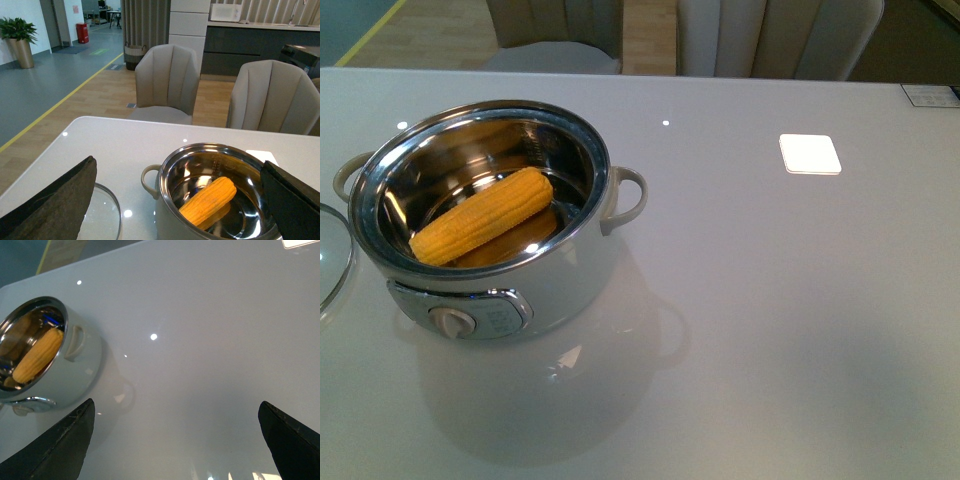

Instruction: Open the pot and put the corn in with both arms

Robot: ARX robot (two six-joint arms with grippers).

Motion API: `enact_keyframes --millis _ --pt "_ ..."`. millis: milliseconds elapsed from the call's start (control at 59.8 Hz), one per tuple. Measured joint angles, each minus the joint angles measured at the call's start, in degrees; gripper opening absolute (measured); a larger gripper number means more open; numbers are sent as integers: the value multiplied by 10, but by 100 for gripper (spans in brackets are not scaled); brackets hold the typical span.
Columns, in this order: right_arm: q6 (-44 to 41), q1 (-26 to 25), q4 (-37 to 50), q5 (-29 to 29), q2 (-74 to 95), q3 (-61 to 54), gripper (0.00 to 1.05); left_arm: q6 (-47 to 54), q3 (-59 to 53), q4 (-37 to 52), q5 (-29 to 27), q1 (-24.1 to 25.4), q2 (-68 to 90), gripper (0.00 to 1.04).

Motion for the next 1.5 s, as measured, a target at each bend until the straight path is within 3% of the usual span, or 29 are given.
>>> enact_keyframes --millis 117,167,217,284,468,585,953,1036,1237,1504 --pt "-12 -25 -2 -11 -14 -11 96 0 0 0 0 0 0 98" --pt "-59 -13 120 56 -39 -61 87 0 0 0 1 0 0 98" --pt "-93 -11 211 88 -61 -100 80 0 0 0 0 0 0 98" --pt "-134 -47 316 57 -92 -135 66 0 0 0 0 0 0 98" --pt "-163 -69 310 49 -134 -153 31 0 0 0 0 0 0 98" --pt "-171 -70 302 49 -166 -164 2 0 0 0 0 0 0 98" --pt "-172 -70 241 49 -234 -164 2 0 0 0 0 0 0 98" --pt "-172 -70 146 48 -314 -164 2 0 0 0 0 0 0 98" --pt "-172 -70 139 48 -332 -164 2 0 0 0 0 0 0 98" --pt "-173 -70 139 48 -333 -164 48 0 0 0 0 0 0 98"
